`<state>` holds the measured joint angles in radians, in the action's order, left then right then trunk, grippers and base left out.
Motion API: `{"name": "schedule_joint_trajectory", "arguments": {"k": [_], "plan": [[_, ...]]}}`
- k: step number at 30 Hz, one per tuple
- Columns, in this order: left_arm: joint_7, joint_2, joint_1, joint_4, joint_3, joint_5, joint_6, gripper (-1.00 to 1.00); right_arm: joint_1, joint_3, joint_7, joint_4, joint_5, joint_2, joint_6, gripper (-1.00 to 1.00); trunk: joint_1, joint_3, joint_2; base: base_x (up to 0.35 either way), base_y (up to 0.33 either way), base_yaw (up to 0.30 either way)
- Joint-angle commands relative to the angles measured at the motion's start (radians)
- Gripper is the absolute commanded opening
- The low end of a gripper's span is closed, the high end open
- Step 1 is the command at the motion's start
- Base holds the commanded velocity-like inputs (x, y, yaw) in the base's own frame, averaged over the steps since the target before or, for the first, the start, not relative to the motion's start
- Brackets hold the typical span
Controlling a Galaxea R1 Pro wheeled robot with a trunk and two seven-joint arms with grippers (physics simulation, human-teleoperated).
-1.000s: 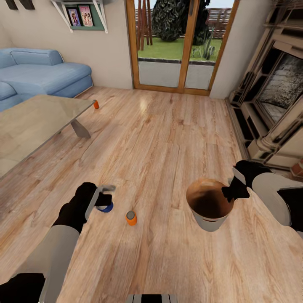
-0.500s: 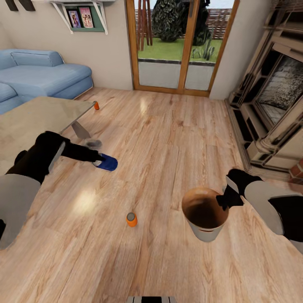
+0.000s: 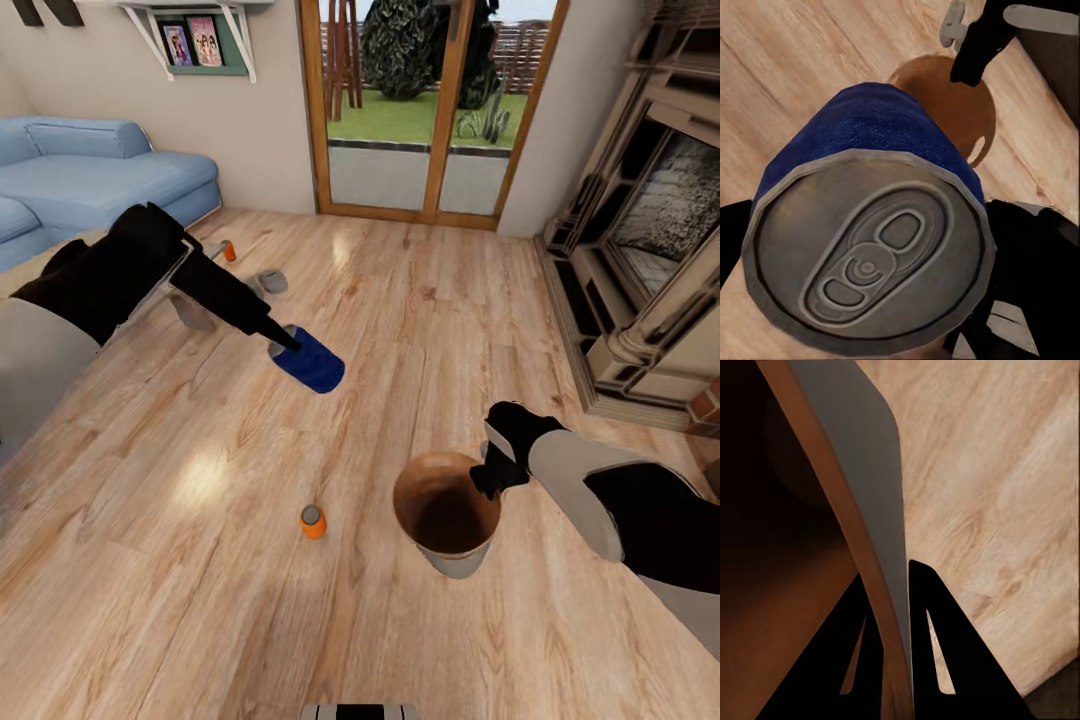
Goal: Put the three can of soda from the living room inside the tash can in the kitchen.
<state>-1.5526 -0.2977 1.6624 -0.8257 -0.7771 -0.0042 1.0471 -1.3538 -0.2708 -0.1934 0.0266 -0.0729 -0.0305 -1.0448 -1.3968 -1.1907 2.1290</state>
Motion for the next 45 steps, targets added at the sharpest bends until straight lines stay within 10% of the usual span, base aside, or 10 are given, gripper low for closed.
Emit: {"name": "schedule_joint_trajectory", "arguments": {"k": [1,7,8,15,23,45], "plan": [[-0.007,0.011,0.006,0.002,-0.006,-0.006,0.000,-1.00,0.000,0.037,-0.005,0.000,0.038,0.012,-0.002,-1.00,0.000,0.000,0.000,0.000,0.000,0.000],[-0.018,0.131,0.023,0.067,-0.136,-0.008,0.000,-1.00,0.010,0.034,0.002,-0.001,0.034,0.056,-0.002,-1.00,0.000,0.000,0.000,0.000,0.000,0.000],[-0.018,0.191,0.024,0.117,-0.173,-0.009,0.000,-1.00,0.012,0.032,0.002,-0.002,0.035,0.064,-0.002,-1.00,0.000,0.000,0.000,0.000,0.000,0.000],[0.021,0.354,0.024,0.222,-0.208,-0.011,0.000,-1.00,0.013,0.030,0.002,-0.004,0.034,0.091,-0.002,-1.00,0.000,0.000,0.000,0.000,0.000,0.000],[0.120,0.415,0.013,0.233,-0.211,-0.010,0.000,-1.00,0.011,0.031,0.002,-0.009,0.035,0.135,-0.002,-1.00,0.000,0.000,0.000,0.000,0.000,0.000],[0.318,0.435,-0.230,0.201,-0.219,-0.004,0.000,-1.00,0.001,0.033,0.002,-0.006,0.039,0.153,-0.002,-1.00,0.000,0.000,0.000,0.000,0.000,0.000]]}}
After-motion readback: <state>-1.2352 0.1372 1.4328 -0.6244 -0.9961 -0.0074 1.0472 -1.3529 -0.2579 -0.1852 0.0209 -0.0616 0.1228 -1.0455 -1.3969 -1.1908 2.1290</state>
